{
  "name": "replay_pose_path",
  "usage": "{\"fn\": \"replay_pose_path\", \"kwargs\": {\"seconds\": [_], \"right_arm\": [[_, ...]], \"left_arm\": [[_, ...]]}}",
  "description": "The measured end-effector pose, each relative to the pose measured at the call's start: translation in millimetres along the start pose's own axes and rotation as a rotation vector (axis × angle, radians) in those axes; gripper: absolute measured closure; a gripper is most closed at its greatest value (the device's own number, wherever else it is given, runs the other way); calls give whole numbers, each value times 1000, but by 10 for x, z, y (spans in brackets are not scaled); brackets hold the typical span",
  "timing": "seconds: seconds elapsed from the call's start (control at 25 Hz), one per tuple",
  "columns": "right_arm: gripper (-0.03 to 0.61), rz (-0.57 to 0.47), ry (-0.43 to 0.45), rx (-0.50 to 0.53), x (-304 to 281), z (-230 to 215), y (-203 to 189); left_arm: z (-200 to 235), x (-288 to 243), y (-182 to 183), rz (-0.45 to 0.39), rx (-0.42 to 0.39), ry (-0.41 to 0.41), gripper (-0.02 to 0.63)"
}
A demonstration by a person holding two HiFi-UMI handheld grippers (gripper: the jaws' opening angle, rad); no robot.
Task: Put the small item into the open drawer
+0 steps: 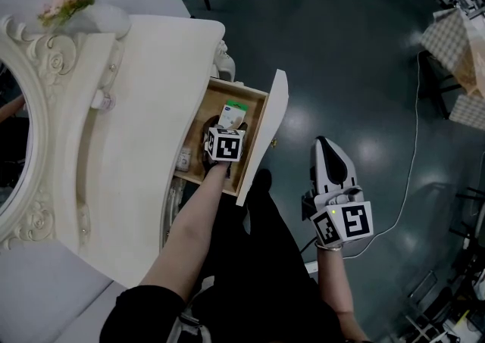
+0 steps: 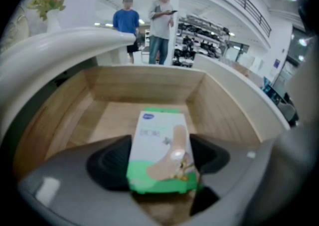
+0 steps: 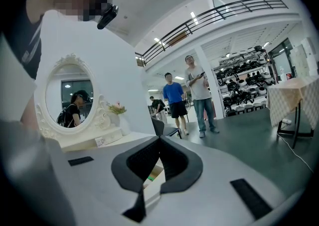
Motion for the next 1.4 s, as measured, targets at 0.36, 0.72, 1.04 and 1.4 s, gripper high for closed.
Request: {"fn": "replay_pose_path", "kwargs": {"seconds": [0.36, 0.72, 1.04, 1.4], "right_arm": [[581, -11, 8, 5, 34, 42, 26], [581, -52, 20, 8, 63, 90, 115], [581, -91, 17, 22, 95, 129, 214], [581, -130, 15, 47, 135, 203, 320]], "left_arm": [[-10, 95, 63, -38, -6, -1, 229], [-74, 612, 494, -235, -41, 16, 304], [-130, 1262, 854, -446, -78, -8, 402], [-156, 1966, 1055, -633, -82, -36, 476]]}}
Point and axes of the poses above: the fingertips, and each gripper's own axes: x backward along the fingers, z to its left, y out of its top, the point moved 8 cm from there along x, backward along the fingers, and after that the axes turned 5 degrees about -y, right-handed, at the moved point
